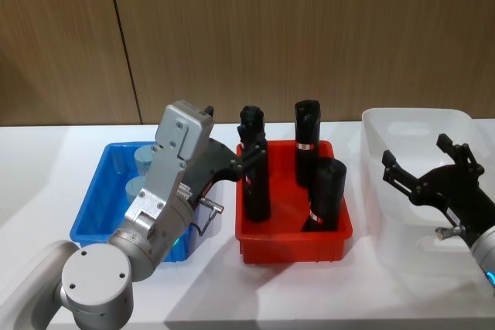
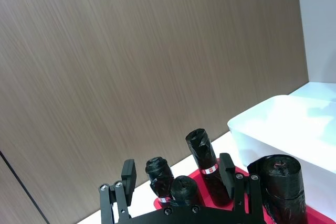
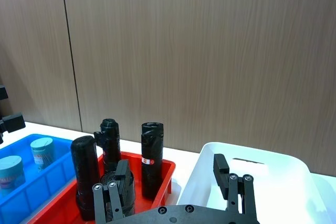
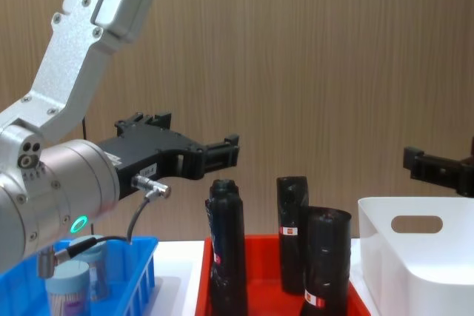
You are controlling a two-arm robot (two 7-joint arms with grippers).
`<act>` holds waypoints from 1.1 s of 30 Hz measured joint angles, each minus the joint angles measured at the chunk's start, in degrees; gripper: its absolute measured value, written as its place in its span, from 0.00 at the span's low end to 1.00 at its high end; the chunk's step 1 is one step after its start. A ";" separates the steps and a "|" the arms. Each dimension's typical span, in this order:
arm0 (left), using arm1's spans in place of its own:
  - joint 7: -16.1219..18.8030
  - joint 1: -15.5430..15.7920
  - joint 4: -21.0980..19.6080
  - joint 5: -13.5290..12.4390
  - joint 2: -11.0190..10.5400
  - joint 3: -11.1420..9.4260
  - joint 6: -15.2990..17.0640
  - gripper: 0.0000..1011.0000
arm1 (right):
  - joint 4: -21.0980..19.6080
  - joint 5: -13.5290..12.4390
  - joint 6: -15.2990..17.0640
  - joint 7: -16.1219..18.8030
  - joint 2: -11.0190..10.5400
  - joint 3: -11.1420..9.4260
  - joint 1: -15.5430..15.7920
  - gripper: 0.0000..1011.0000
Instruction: Pick the cotton swabs from the blue box and place them into the white box.
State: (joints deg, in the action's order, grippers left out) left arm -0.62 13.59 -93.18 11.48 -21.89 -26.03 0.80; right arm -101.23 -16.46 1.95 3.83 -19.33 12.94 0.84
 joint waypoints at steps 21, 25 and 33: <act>0.00 0.00 0.00 0.00 0.00 0.00 0.00 0.99 | 0.00 0.00 0.00 0.00 0.00 0.00 0.00 0.99; 0.00 0.00 0.00 0.00 0.00 0.00 0.00 0.99 | 0.00 0.00 0.00 0.00 0.00 0.00 0.00 0.99; -0.02 0.00 0.00 0.00 0.00 0.01 0.00 0.99 | 0.00 0.00 0.00 0.00 0.00 0.00 0.00 0.99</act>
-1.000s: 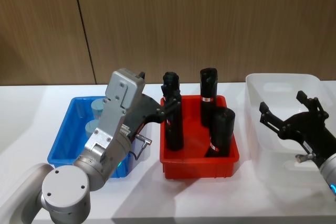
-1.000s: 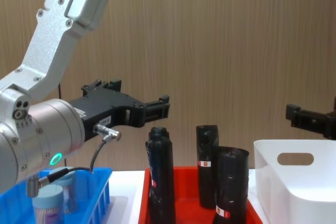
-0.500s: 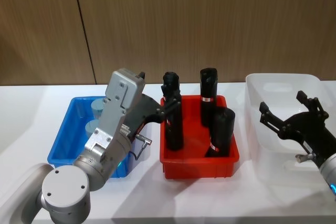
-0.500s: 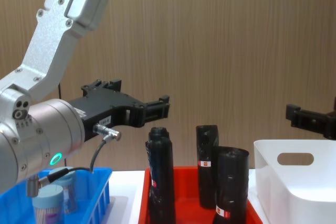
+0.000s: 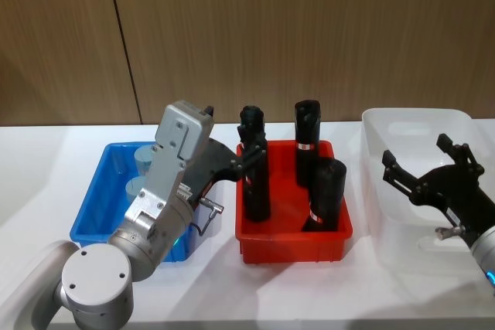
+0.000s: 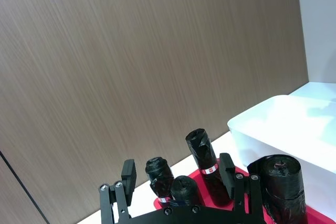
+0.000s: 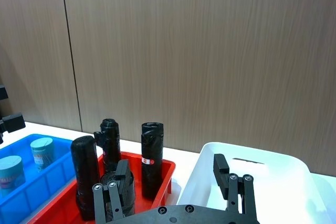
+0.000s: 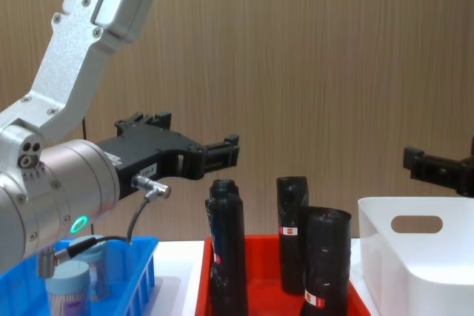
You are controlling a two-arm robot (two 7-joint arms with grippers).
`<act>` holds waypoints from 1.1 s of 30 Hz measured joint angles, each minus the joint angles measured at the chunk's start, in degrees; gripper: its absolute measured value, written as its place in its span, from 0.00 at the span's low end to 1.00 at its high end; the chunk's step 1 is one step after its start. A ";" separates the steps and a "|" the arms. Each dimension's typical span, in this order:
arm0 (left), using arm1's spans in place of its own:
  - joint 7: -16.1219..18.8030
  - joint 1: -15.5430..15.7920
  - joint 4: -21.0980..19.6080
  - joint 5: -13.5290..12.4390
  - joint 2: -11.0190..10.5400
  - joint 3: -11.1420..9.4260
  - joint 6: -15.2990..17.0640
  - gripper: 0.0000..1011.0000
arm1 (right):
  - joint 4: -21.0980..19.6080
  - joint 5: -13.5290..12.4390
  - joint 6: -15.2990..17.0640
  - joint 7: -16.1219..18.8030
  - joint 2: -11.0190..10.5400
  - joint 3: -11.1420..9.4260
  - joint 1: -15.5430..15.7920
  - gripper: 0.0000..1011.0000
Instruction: Pick the cotton swabs from the blue box and place them into the white box.
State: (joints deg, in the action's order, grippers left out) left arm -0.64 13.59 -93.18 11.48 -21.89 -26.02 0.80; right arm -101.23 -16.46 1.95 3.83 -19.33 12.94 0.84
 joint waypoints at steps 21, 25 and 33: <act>1.84 -1.35 0.59 5.55 -1.67 2.16 3.15 0.99 | 0.00 0.00 0.00 0.00 0.00 0.00 0.00 0.99; 3.58 -2.10 0.23 7.73 -2.25 2.88 4.13 0.99 | 0.00 0.00 0.00 0.00 0.00 0.00 0.00 0.99; 7.98 -3.91 -0.83 12.72 -3.76 4.59 6.41 0.99 | 0.00 0.00 0.00 0.00 0.00 0.00 0.00 0.99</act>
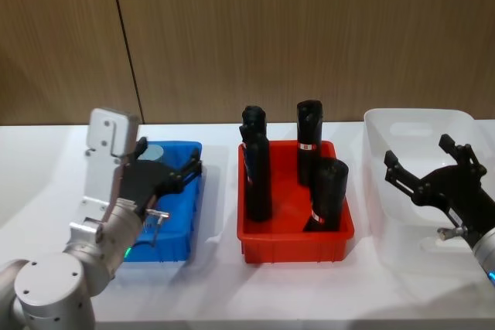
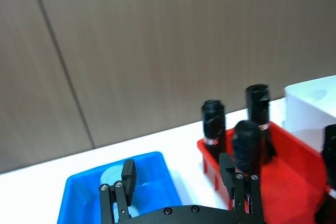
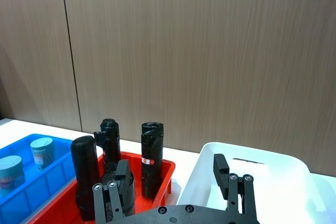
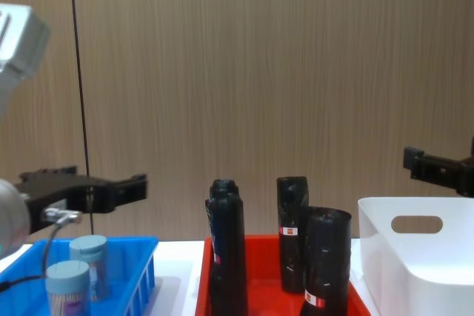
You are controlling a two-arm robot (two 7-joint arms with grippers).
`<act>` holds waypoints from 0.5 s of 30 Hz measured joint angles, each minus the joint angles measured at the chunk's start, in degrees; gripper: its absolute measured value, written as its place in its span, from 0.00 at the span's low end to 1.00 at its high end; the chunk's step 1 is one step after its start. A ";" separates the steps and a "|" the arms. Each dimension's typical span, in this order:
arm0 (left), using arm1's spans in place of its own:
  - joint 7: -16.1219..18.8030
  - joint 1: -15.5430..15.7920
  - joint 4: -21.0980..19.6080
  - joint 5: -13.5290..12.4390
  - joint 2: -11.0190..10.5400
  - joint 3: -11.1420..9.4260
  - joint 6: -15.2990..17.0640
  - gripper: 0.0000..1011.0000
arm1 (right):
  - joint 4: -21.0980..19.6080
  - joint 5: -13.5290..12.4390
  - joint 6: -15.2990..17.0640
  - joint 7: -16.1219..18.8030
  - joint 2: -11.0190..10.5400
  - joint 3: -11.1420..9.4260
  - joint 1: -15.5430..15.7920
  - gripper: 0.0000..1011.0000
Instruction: Pick the cotton swabs from the blue box and place them into the white box.
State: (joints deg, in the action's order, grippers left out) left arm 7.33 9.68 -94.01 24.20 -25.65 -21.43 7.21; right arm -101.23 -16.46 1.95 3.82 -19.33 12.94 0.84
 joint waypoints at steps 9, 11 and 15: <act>3.62 -1.60 -0.33 4.96 -1.54 1.92 2.81 0.99 | 0.00 0.00 0.00 0.00 0.00 0.00 0.00 0.99; 4.15 -1.79 -0.22 6.00 -1.75 2.27 3.59 0.99 | 0.00 0.00 0.00 0.00 0.00 0.00 0.00 0.99; 4.57 -1.90 0.21 7.06 -1.92 2.68 4.55 0.99 | 0.00 0.00 0.00 0.00 0.00 0.00 0.00 0.99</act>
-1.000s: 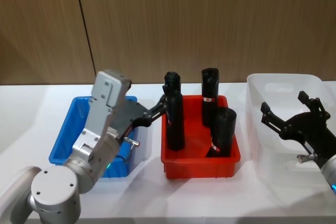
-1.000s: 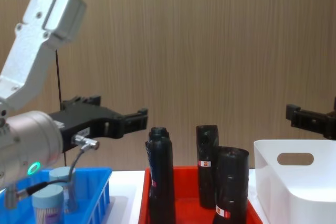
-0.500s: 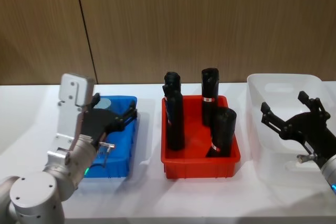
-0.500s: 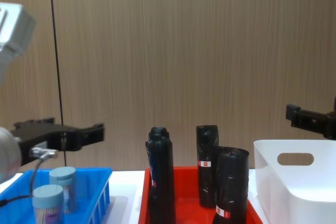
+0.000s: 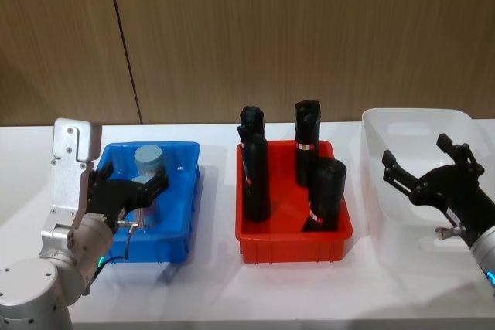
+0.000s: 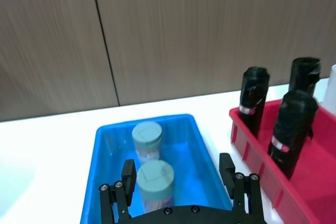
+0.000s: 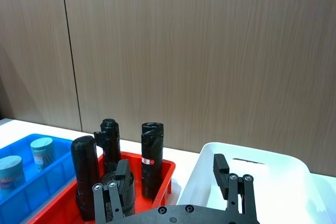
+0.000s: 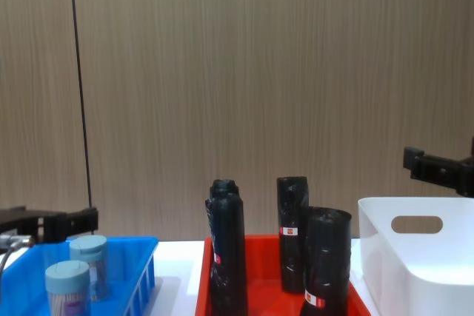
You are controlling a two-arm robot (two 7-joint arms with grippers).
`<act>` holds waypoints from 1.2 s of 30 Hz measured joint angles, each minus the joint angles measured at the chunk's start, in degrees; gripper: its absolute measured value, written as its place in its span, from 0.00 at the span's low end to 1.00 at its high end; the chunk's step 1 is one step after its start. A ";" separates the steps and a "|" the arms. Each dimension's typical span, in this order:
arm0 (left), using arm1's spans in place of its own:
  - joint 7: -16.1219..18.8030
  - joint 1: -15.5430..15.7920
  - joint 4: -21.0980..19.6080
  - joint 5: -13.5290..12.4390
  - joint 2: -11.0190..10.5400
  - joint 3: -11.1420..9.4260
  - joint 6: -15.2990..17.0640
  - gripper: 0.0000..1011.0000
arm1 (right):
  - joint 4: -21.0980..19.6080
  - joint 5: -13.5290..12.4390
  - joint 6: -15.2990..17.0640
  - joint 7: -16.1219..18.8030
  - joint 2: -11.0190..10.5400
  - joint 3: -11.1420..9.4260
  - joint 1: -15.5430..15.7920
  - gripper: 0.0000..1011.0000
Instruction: Pick the cotton swabs from the blue box and place them into the white box.
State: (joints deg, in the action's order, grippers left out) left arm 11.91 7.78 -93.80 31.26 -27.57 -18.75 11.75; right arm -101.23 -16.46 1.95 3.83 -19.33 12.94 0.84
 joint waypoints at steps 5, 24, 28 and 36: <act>0.24 0.26 1.32 1.43 0.09 0.49 1.85 0.99 | 0.00 0.00 0.00 0.00 0.00 0.00 0.00 0.99; -2.03 4.97 10.27 3.72 2.97 1.34 5.43 0.99 | 0.00 0.00 0.00 0.00 0.00 0.00 0.00 0.99; -3.05 6.50 12.74 3.70 3.75 1.49 5.81 0.99 | 0.00 0.00 0.00 0.00 0.00 0.00 0.00 0.99; -4.87 9.08 16.82 3.02 4.98 1.59 6.56 0.99 | 0.00 0.00 0.00 0.00 0.00 0.00 0.00 0.99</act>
State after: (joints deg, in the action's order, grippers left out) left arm 7.04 16.85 -76.98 34.27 -22.59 -17.16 18.32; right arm -101.23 -16.46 1.95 3.82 -19.33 12.94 0.84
